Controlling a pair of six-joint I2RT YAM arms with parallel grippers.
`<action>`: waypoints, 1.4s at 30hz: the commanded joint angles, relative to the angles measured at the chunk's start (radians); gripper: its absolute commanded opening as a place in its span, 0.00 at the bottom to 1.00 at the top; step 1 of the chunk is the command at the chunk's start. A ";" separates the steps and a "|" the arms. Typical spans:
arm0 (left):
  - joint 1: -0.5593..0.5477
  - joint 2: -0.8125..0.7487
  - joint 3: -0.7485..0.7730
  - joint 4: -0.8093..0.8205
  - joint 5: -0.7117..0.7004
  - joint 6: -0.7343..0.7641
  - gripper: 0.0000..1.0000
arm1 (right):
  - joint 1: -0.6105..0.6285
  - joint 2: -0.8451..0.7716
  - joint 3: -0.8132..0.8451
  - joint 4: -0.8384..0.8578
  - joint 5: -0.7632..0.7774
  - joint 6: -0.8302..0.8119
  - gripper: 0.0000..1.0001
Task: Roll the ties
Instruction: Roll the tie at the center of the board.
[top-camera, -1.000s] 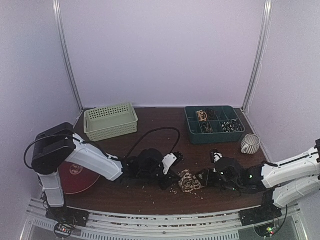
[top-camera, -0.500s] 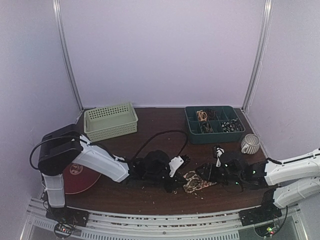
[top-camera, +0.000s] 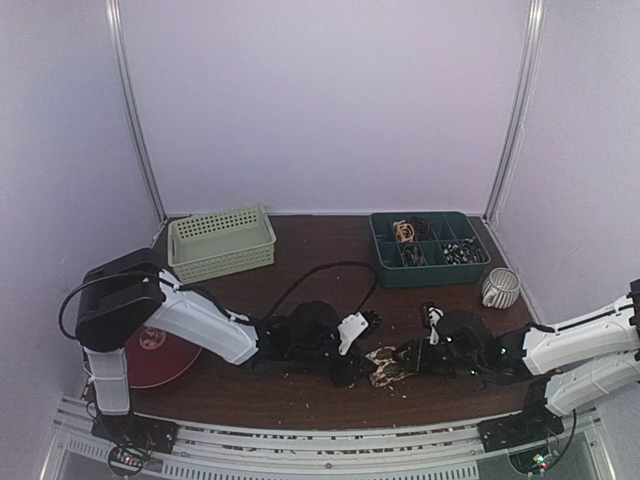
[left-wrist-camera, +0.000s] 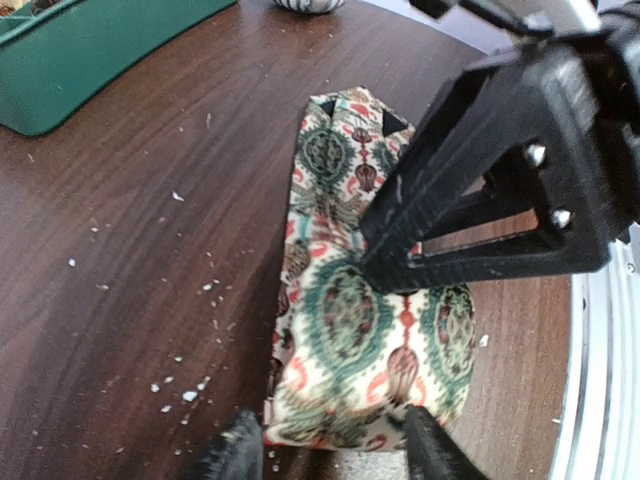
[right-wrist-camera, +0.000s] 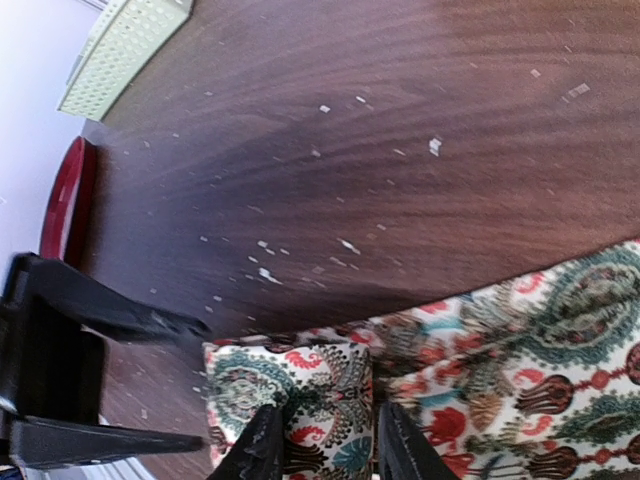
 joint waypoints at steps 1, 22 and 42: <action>-0.005 -0.058 -0.012 0.022 -0.051 0.064 0.55 | -0.009 -0.009 -0.050 0.008 0.018 -0.012 0.33; 0.015 -0.295 -0.320 0.014 -0.114 0.147 0.75 | 0.071 0.300 0.128 0.215 -0.110 0.014 0.31; 0.000 -0.310 -0.433 0.161 -0.111 -0.059 0.45 | 0.071 0.360 0.173 0.188 -0.109 -0.061 0.31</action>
